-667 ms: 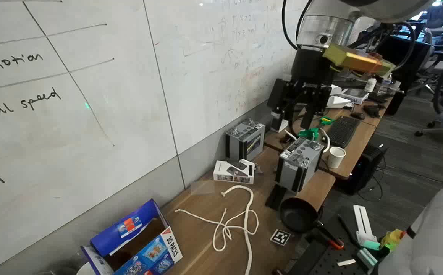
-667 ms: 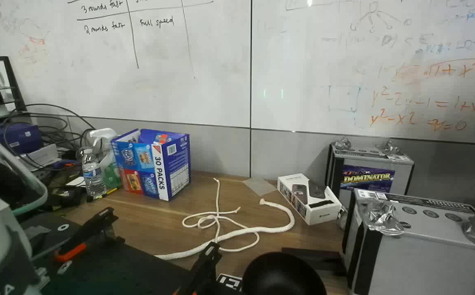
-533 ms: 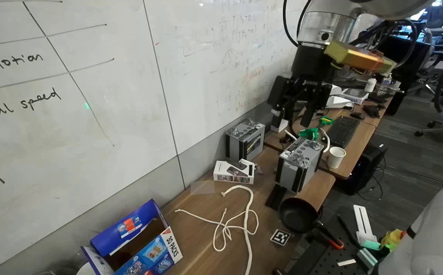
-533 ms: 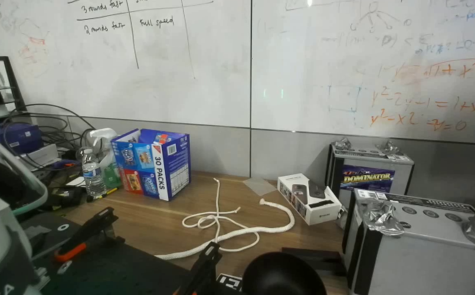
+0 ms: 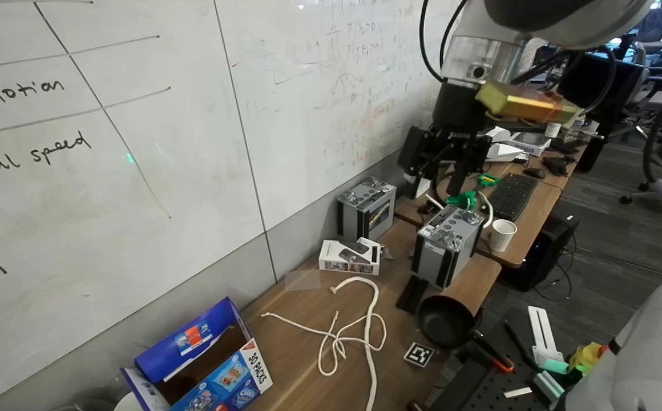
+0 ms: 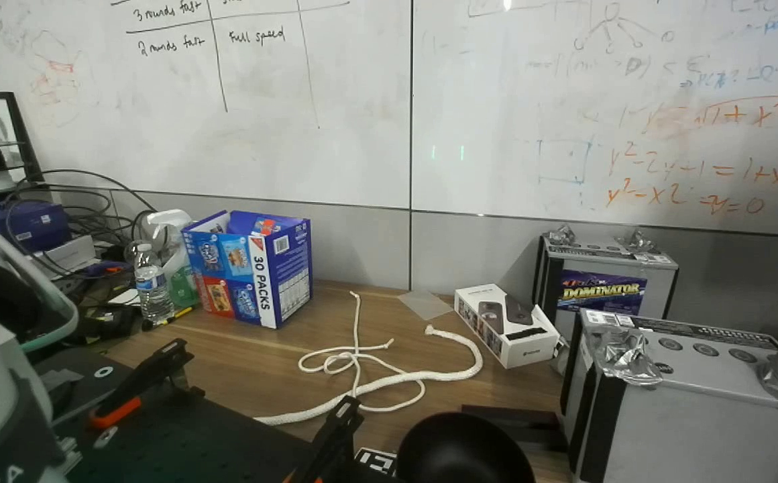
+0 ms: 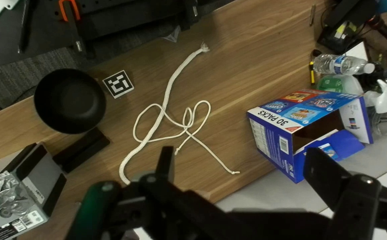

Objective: Put the ropes inside the blue box.

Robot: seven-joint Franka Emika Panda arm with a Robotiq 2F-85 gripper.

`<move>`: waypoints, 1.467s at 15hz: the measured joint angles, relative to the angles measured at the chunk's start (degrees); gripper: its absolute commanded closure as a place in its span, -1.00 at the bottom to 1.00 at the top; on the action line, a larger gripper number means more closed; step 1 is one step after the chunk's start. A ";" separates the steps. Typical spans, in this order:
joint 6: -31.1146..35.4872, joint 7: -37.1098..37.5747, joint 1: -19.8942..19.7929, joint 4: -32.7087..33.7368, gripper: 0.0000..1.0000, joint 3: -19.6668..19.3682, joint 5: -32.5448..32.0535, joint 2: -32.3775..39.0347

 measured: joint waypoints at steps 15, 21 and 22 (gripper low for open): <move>48.28 -3.66 -1.64 -11.01 -1.00 0.28 0.09 40.24; 54.29 -14.07 -2.45 -1.53 -1.00 2.29 10.62 58.59; 54.52 -14.98 -2.99 0.31 -1.00 3.25 11.08 61.20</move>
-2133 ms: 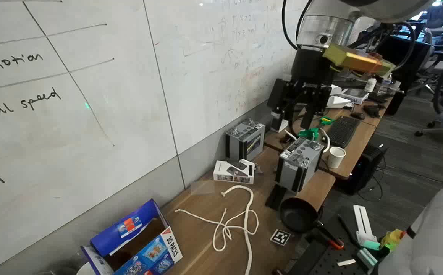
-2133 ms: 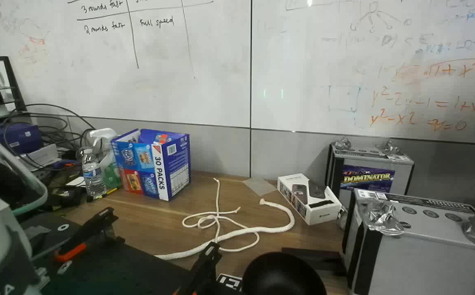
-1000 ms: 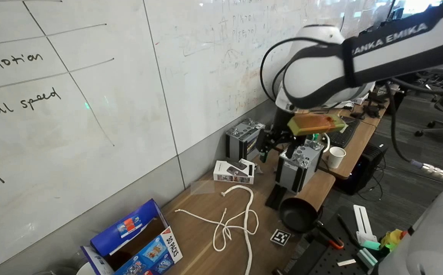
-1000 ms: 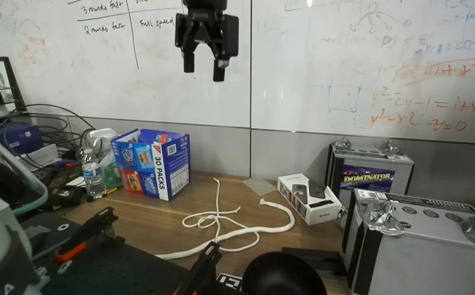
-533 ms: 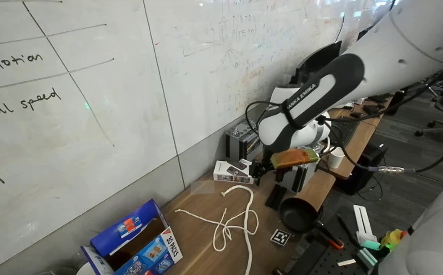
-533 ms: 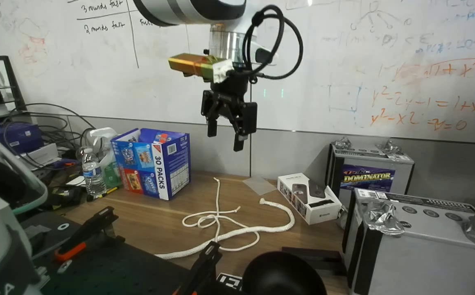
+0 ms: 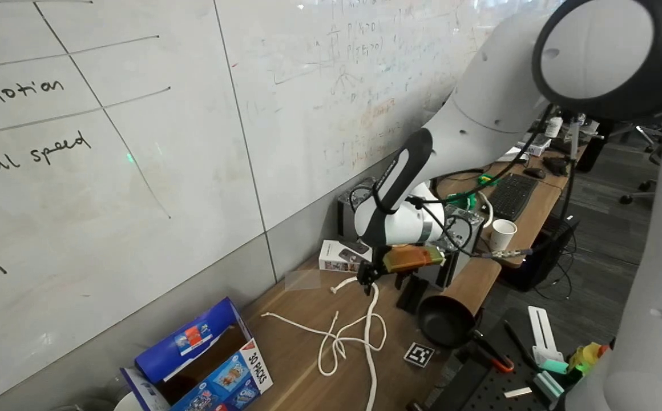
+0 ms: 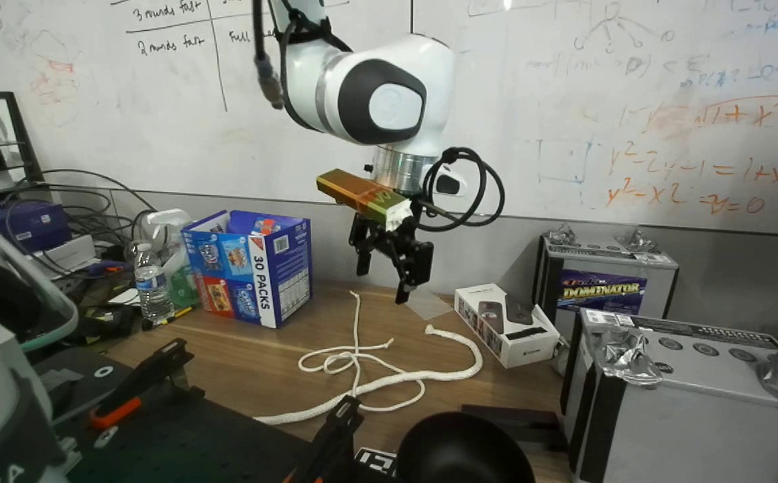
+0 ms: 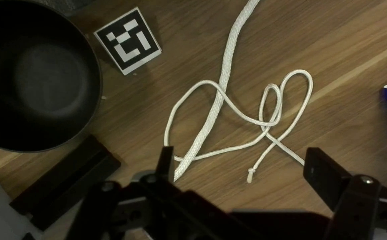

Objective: Put the ropes inside the blue box.

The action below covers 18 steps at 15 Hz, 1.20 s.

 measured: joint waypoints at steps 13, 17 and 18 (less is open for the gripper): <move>7.99 0.82 -3.86 16.65 -1.00 4.21 -1.25 27.64; 11.67 6.45 -2.98 20.87 -1.00 3.26 -1.98 32.41; 11.99 8.29 -2.17 21.63 -1.00 2.42 -2.35 33.15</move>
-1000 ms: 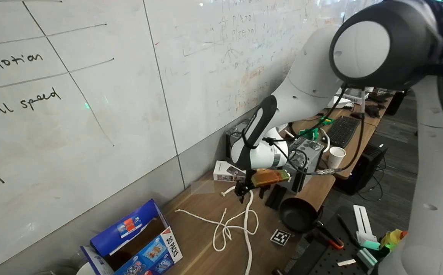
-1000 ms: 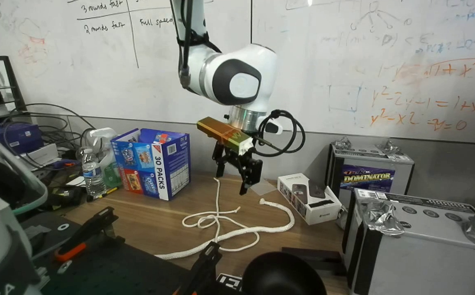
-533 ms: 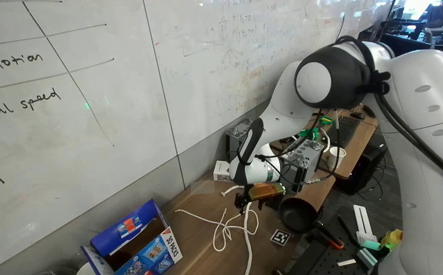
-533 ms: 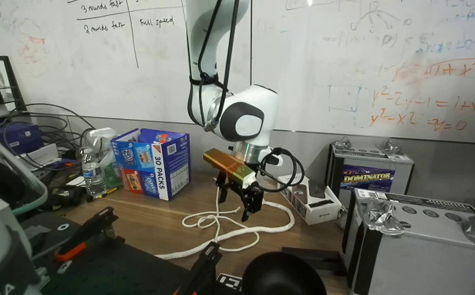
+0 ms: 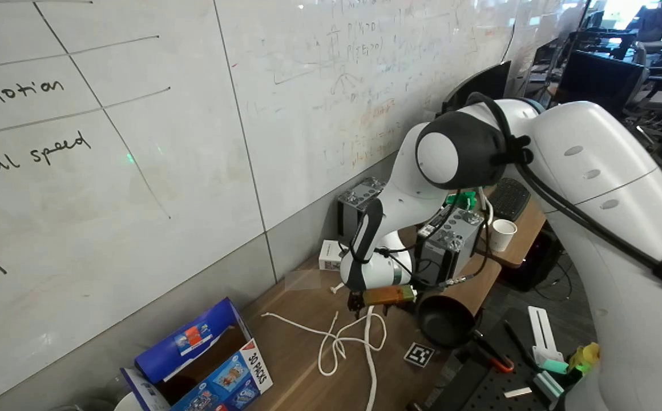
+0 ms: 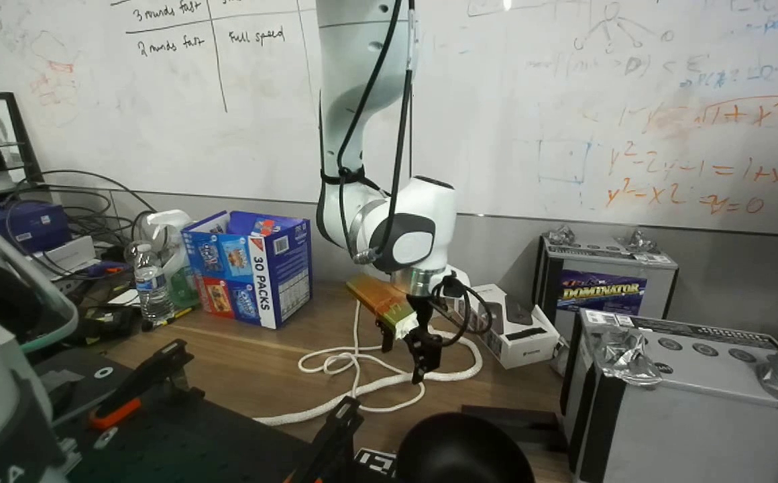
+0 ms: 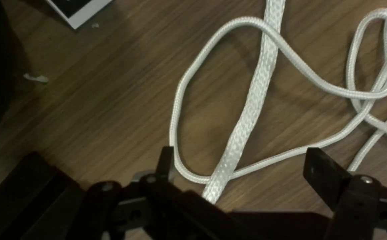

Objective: Put the ropes inside the blue box.

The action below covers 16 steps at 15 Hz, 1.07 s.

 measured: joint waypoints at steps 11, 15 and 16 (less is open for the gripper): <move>-0.70 14.98 8.55 4.33 -1.00 -7.20 -1.38 4.91; -0.68 15.76 8.55 4.85 -1.00 -7.32 -1.38 5.84; -0.66 15.94 8.55 4.94 -0.83 -7.37 -1.38 6.04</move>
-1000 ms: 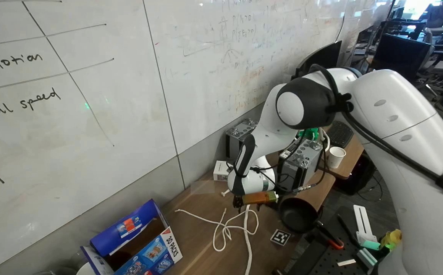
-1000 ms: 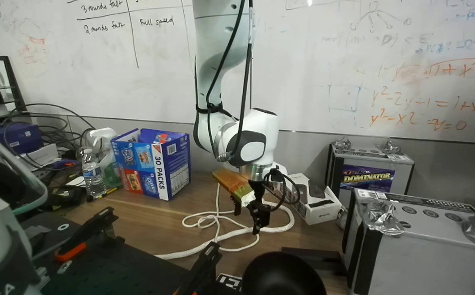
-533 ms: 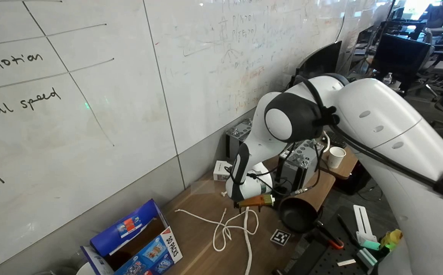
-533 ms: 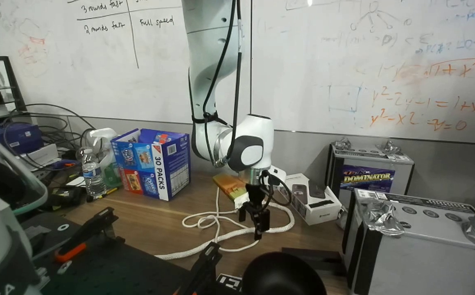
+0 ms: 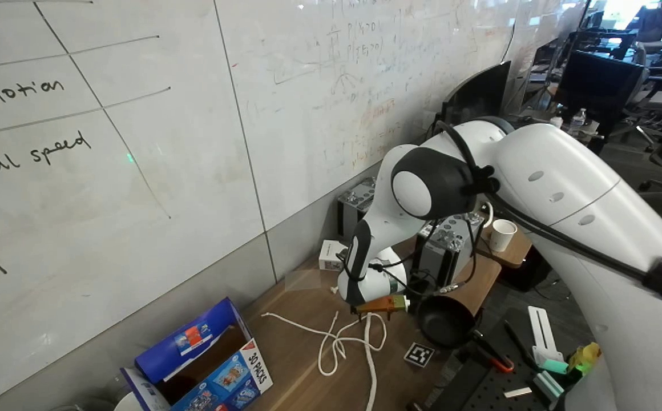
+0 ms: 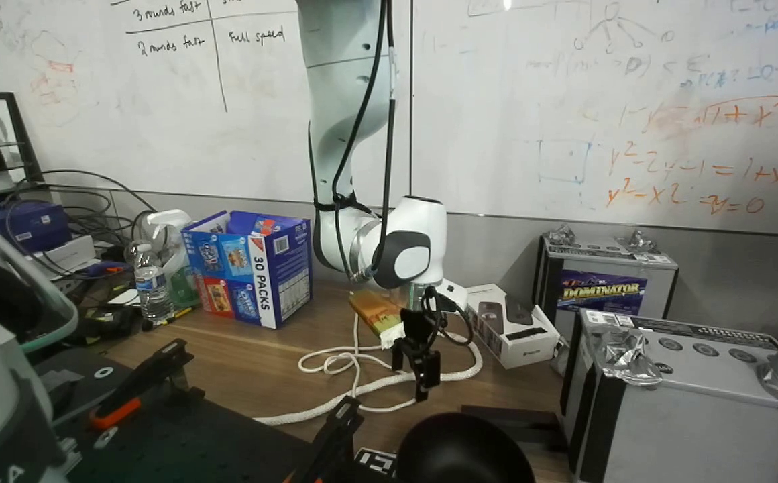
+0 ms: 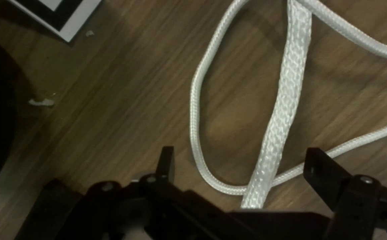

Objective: Put the ropes inside the blue box.

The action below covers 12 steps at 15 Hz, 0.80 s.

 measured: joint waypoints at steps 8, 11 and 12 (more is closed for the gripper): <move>-0.08 0.72 0.87 0.40 0.60 -1.45 -1.36 0.63; -0.08 1.16 1.67 0.66 0.98 -2.08 -1.61 0.62; -0.09 1.20 1.81 0.72 1.00 -2.17 -1.63 0.59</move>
